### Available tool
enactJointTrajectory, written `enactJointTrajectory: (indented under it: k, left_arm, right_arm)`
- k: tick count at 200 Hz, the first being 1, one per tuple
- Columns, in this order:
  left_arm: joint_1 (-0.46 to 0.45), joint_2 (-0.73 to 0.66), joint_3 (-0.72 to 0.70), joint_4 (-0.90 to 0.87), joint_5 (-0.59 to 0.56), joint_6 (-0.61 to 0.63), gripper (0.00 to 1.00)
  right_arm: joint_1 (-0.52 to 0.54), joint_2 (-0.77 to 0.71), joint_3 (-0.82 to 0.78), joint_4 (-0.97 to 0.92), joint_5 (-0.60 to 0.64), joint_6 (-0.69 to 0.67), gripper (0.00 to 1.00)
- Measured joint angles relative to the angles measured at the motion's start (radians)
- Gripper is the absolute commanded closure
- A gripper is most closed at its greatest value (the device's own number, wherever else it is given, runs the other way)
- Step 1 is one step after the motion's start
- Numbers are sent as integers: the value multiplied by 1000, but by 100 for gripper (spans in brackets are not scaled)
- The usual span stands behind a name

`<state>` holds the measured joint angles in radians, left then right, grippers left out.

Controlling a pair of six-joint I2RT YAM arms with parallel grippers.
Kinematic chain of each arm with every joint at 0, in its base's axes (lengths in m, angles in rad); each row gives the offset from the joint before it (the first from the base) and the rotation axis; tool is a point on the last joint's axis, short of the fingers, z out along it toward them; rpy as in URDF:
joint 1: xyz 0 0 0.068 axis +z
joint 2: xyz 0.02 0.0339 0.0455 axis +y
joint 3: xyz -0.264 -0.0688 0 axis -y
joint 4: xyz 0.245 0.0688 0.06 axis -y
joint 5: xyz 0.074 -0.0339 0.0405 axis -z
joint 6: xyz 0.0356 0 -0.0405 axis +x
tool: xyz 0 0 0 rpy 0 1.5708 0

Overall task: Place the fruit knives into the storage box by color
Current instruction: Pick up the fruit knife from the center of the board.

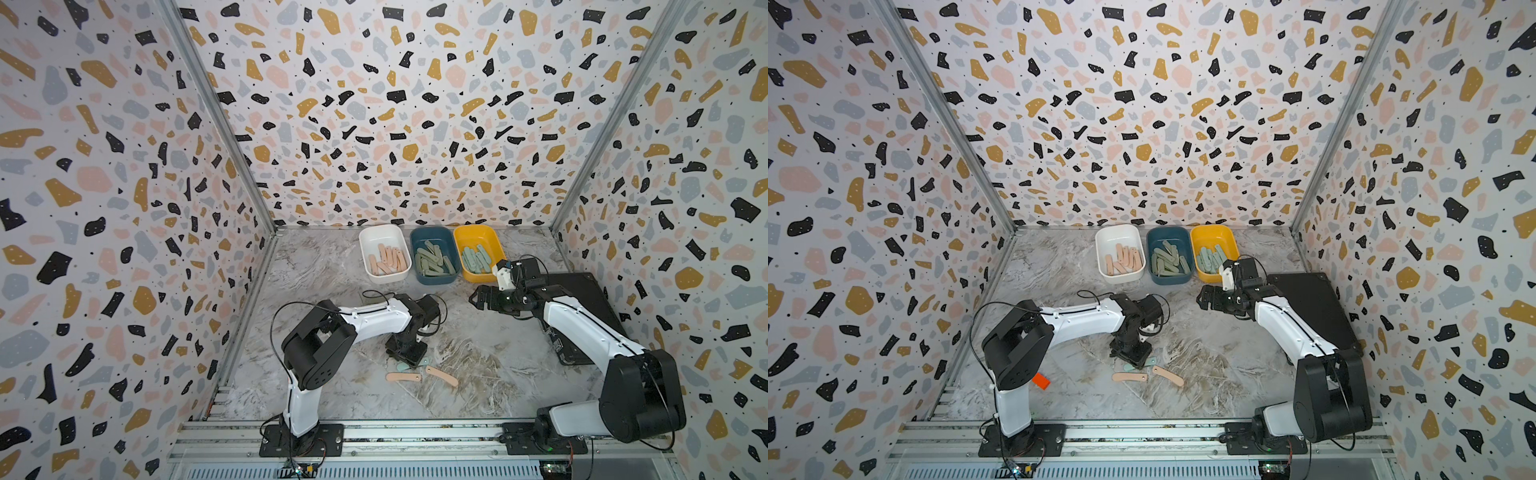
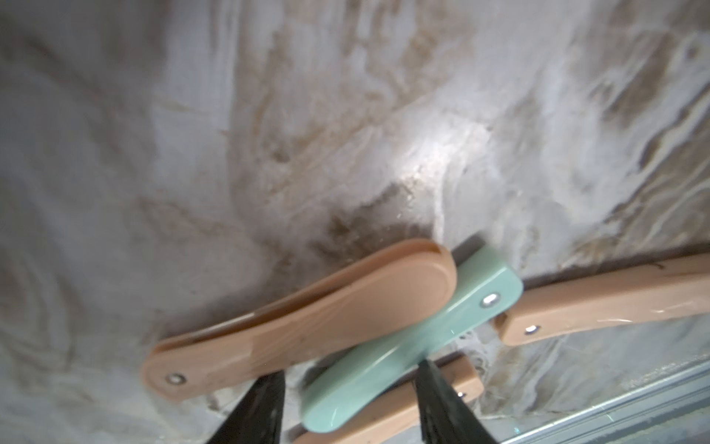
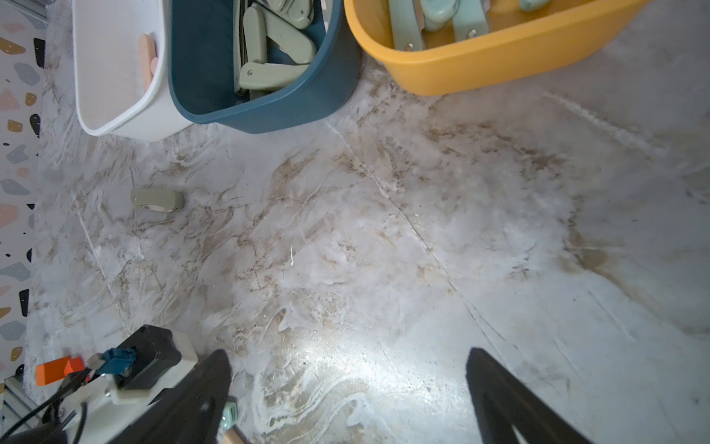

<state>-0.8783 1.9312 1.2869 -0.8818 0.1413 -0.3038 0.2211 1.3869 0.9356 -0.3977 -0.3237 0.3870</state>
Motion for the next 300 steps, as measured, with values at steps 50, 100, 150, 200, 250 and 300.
enactJointTrajectory:
  k: [50, 100, 150, 200, 250, 300]
  left_arm:
    - [-6, 6, 7, -13, -35, -3, 55]
    - [-9, -39, -54, 27, -46, -31, 66]
    - [-8, -43, -60, 27, -41, -49, 78]
    - [-8, -54, -59, 32, -12, -56, 96]
    - [12, -105, -54, 45, 38, -79, 100]
    - [184, -312, -91, 241, 300, -204, 100]
  right_arm:
    - [0, 27, 3, 49, -8, 29, 3]
    - [1, 67, 21, 85, -25, 59, 2]
    - [1, 59, 22, 68, -29, 59, 0]
    - [2, 11, 12, 46, -66, 58, 0]
    - [4, 6, 0, 32, -93, 36, 0]
    - [4, -60, -153, 171, -226, 128, 0]
